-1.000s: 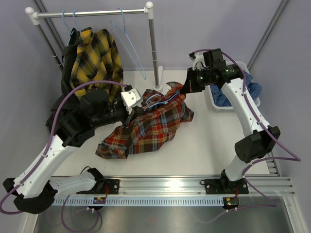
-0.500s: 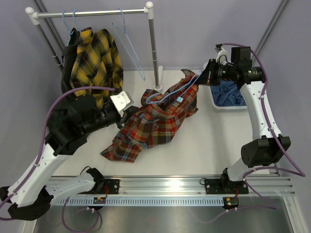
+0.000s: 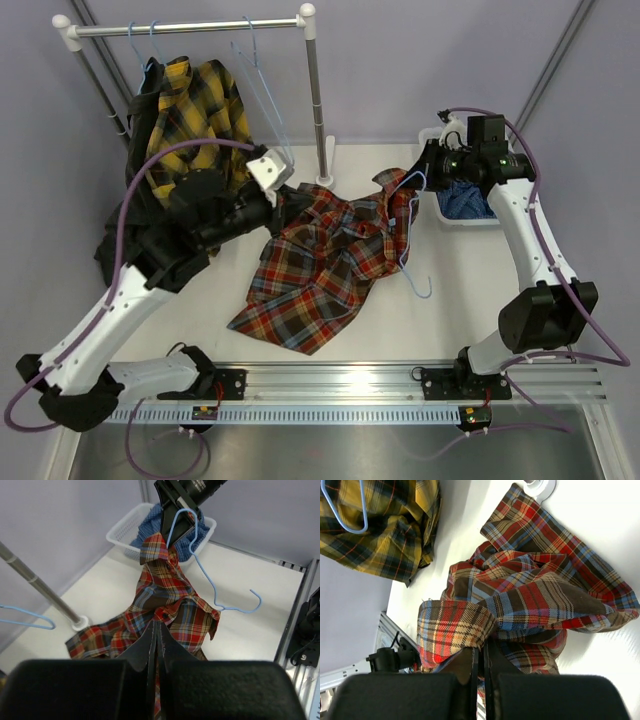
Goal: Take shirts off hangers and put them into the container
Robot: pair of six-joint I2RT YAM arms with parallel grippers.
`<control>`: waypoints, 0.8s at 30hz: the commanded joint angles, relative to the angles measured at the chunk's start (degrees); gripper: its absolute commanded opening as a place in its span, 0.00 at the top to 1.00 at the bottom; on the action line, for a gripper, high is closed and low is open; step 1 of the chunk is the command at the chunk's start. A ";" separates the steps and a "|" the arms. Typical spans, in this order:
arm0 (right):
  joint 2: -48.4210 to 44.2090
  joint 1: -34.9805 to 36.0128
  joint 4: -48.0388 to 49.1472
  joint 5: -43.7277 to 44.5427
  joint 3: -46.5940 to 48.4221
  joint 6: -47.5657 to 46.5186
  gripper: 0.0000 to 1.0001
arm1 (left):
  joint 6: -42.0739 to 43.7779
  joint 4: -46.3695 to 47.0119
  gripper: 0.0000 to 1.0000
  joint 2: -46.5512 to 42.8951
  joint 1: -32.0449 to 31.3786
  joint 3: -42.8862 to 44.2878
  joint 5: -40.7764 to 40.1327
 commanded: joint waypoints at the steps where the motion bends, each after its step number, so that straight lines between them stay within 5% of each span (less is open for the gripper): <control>1: -2.35 0.70 3.75 0.55 -1.96 -0.15 1.00 | -8.54 5.18 0.89 3.86 0.09 -0.04 2.17; 3: -2.53 0.79 5.59 2.59 -2.58 1.88 1.00 | -12.16 7.64 0.85 3.95 -0.35 -4.50 3.05; 9: -1.92 2.36 6.83 8.92 -3.02 5.58 1.00 | -16.48 23.89 0.45 3.95 -11.67 -15.15 -7.66; 17: -0.95 3.86 6.91 13.05 -3.28 8.04 1.00 | -19.12 38.67 0.42 16.60 -20.74 -13.68 -17.51; 24: -1.48 4.39 6.13 14.37 -3.28 7.69 1.00 | -22.27 34.90 0.43 28.56 -20.83 -4.10 -18.05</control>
